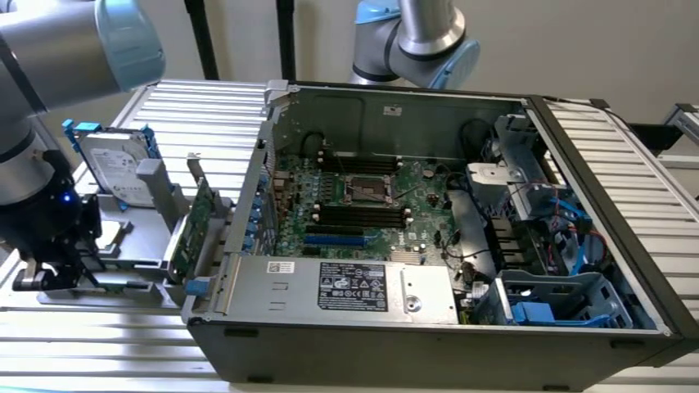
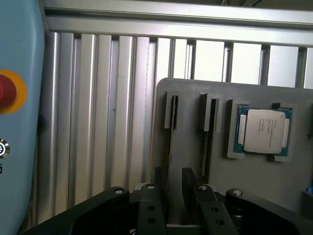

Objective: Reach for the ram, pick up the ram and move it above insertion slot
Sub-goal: 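Pick up the ram and move it above insertion slot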

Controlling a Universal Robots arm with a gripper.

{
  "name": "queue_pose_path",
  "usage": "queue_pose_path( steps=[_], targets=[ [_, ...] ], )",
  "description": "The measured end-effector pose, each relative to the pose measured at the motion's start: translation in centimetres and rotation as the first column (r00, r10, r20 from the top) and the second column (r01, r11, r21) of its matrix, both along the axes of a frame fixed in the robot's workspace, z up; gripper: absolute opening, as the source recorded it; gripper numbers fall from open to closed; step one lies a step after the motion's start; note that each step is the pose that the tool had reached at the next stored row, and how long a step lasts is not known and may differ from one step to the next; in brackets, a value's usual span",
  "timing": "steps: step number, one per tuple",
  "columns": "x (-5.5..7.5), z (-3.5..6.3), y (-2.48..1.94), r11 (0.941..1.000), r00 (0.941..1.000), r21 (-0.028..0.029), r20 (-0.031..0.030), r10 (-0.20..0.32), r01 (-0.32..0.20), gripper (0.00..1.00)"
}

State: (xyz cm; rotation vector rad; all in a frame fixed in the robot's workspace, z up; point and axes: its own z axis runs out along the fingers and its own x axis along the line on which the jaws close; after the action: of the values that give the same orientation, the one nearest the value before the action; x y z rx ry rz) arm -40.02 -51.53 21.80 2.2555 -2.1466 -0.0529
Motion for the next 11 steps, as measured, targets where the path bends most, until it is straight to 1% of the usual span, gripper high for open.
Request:
queue_pose_path(
  steps=[3, 11],
  targets=[
    [0.01, -0.38, -0.01, 1.0, 1.0, -0.0001, -0.001, 0.001, -0.001, 0.3],
    [0.08, -1.11, 0.0, 1.0, 1.0, -0.0001, -0.001, 0.006, -0.006, 0.3]
  ],
)
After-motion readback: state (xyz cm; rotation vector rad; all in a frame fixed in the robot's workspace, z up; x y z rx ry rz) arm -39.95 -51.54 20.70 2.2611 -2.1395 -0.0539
